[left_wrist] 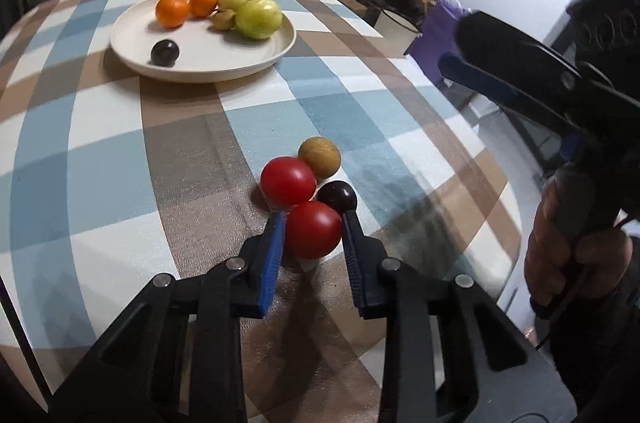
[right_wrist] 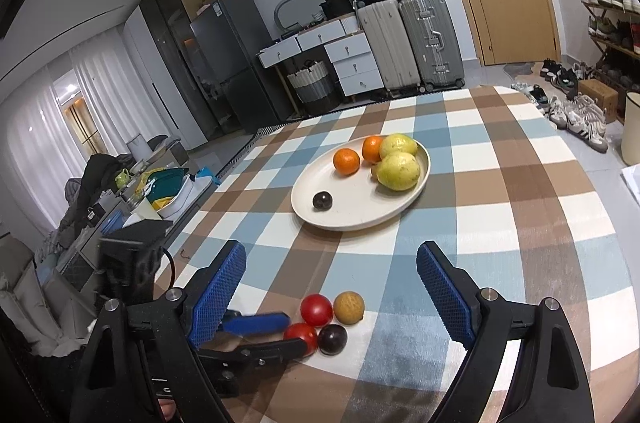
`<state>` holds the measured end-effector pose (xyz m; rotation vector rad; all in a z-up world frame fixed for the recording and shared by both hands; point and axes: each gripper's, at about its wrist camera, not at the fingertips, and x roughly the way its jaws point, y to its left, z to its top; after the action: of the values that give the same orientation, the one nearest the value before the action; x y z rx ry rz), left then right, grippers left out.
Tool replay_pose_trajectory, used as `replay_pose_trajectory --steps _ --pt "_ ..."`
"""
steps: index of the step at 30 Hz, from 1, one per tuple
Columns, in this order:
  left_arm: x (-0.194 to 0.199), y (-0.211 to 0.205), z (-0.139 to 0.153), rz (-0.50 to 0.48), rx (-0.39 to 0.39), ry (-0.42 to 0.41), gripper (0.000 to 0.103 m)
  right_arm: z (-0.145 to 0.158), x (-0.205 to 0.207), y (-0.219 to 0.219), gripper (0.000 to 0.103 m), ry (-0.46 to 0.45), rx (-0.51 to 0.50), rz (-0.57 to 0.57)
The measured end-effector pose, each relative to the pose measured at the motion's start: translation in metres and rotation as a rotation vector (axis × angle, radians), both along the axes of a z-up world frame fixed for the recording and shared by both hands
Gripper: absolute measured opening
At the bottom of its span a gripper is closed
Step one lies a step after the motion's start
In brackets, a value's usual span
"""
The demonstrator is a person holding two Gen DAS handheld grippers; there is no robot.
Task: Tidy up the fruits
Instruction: 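Close the left tool on a red plum in the cluster, then grasp a brown kiwi with the right tool while the left tool holds the red plum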
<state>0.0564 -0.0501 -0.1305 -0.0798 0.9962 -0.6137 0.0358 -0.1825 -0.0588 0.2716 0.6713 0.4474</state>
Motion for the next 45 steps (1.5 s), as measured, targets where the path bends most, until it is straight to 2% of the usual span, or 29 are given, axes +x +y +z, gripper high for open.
replay_pose_trajectory --steps 14,20,40,42,45 --pt "-0.005 0.031 0.006 0.074 -0.065 0.016 0.026 -0.028 0.009 -0.006 0.089 0.099 0.045 0.004" --pt "-0.011 0.043 0.005 0.093 -0.073 0.024 0.026 -0.039 0.012 -0.001 0.089 0.130 0.027 0.015" --pt "-0.023 0.060 0.000 0.115 -0.123 0.044 0.026 -0.065 0.024 0.016 0.063 0.217 0.014 0.060" --pt "-0.023 0.061 0.001 0.117 -0.126 0.044 0.026 -0.066 0.025 0.016 0.056 0.225 0.019 0.058" --pt "-0.022 0.062 0.002 0.120 -0.131 0.042 0.026 -0.070 0.027 0.018 0.051 0.241 0.021 0.063"
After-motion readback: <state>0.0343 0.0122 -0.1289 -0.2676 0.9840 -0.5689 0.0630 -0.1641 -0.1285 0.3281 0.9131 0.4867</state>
